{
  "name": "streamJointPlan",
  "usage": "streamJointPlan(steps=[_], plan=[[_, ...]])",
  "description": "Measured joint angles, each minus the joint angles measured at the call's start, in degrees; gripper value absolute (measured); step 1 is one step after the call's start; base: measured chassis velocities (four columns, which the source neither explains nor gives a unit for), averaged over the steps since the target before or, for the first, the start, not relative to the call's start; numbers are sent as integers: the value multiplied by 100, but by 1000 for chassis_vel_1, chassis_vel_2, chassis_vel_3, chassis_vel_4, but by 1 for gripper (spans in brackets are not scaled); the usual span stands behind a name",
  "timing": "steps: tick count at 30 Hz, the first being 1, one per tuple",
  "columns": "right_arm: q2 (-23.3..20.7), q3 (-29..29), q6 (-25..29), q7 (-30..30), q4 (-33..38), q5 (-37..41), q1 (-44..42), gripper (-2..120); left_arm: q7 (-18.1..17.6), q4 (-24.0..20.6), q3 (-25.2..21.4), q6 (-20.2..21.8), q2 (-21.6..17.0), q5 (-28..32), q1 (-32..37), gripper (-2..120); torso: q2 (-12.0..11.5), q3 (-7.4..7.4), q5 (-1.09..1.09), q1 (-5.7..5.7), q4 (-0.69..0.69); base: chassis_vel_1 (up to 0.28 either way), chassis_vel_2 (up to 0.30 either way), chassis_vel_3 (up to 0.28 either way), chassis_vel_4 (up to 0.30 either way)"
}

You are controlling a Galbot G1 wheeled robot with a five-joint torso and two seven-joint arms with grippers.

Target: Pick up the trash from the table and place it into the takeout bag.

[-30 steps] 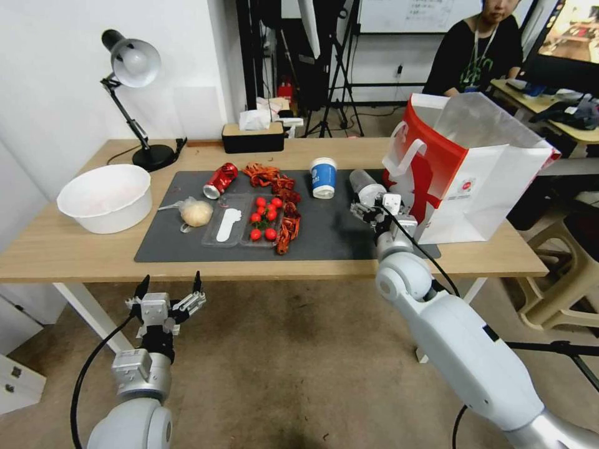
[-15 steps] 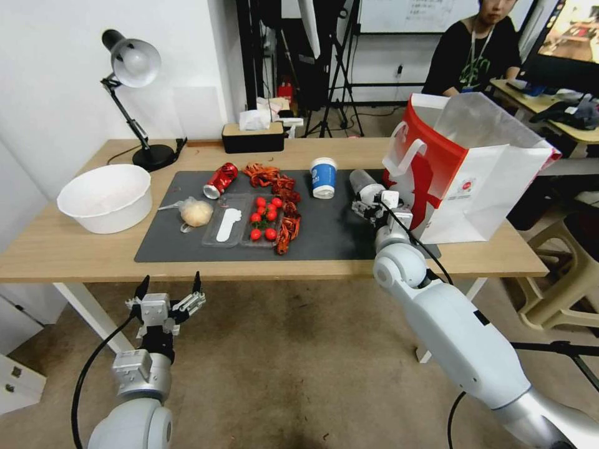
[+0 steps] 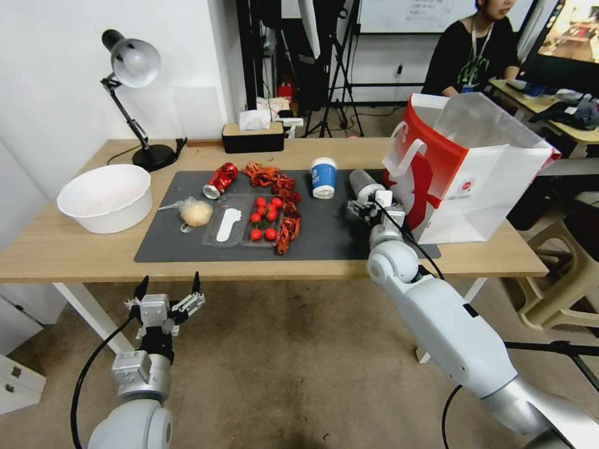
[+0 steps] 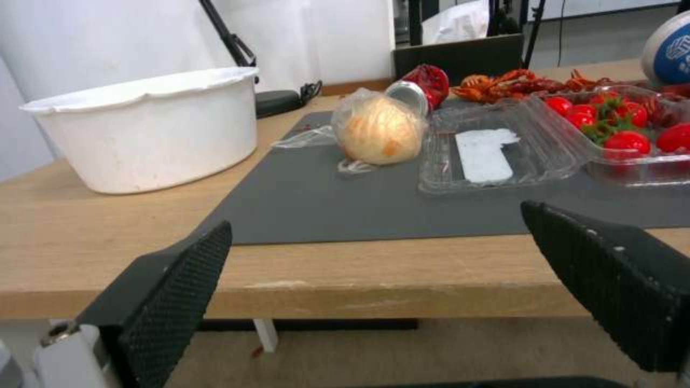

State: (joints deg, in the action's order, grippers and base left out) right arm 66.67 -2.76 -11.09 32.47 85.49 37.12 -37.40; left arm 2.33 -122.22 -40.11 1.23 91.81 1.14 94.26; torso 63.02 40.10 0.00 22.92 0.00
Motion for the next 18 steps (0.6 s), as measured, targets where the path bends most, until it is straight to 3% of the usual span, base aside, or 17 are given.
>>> streamJointPlan(steps=[5, 14, 18], plan=[[19, -13, 16, -1, -88, -20, 48, 73, -3, 9, -6, -22, 0, 0, 2, 100, 0, 0, 0, 0, 0, 0, 0, 0, 0], [12, -16, 71, -27, -102, -39, 41, 72, -3, 18, 11, -24, 8, -2, 2, 100, 1, 0, 0, 0, 0, 0, 0, 0, 0], [-57, 14, 70, -46, 300, -28, -69, 72, -3, 30, 11, -24, 7, -3, -3, 100, 1, 0, 0, 0, -1, 0, 0, 0, 0]])
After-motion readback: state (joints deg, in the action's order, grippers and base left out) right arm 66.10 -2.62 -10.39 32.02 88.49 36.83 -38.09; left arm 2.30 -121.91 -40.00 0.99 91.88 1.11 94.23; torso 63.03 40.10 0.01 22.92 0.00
